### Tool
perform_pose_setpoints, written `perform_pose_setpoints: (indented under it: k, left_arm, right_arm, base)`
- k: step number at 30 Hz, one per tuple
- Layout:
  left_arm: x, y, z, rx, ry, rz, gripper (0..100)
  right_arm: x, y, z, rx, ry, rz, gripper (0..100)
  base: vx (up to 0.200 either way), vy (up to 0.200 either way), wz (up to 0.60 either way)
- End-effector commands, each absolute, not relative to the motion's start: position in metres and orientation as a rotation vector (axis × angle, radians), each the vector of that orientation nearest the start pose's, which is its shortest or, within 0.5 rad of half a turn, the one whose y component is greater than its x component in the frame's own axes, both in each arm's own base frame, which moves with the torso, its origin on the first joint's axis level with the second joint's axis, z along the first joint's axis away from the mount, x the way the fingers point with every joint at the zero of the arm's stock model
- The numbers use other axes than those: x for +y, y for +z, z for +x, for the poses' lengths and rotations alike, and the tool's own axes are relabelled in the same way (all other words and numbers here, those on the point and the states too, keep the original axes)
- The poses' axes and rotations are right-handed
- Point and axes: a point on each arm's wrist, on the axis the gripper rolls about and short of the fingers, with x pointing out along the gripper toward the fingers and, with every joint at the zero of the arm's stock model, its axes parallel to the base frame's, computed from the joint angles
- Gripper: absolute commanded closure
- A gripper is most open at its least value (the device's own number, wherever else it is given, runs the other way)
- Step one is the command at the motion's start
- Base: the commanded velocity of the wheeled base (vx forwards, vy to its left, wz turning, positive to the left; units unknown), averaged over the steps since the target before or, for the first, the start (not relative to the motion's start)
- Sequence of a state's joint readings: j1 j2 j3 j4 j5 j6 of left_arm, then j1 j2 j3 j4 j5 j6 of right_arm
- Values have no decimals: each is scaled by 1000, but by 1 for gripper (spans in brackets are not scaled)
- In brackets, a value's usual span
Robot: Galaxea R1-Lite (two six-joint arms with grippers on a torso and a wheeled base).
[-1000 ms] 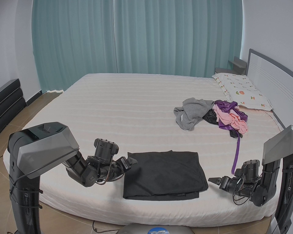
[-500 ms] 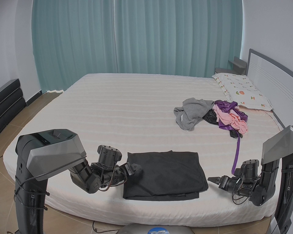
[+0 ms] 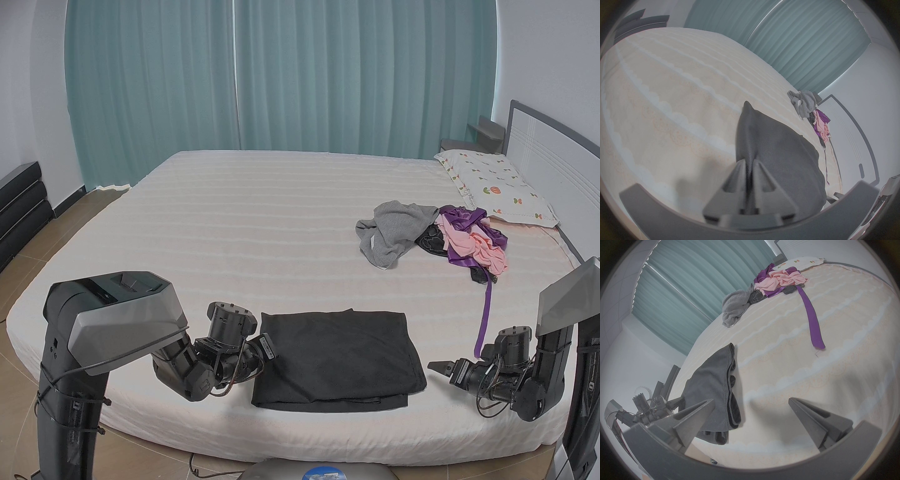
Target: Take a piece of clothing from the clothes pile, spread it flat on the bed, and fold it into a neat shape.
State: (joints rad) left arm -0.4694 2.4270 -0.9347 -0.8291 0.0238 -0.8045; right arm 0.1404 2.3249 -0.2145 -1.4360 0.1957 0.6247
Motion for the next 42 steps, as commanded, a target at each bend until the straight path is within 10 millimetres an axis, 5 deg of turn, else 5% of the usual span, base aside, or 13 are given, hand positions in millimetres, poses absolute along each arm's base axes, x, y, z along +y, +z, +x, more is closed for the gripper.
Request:
perform_pose_setpoints:
  k: [1, 28, 42]
  left_arm:
    - [-178, -39, 353, 786, -138, -600, 100]
    - [-173, -25, 351, 767, -112, -651, 100]
    - [-165, -22, 353, 763, -97, -662, 100]
  right_arm:
    - [41, -34, 257, 757, 101, 614, 0]
    - [41, -34, 257, 756, 102, 615, 0]
    - [42, -34, 257, 759, 107, 615, 0]
  base:
    - [0, 0, 0]
    - [0, 0, 0]
    - [0, 200, 0]
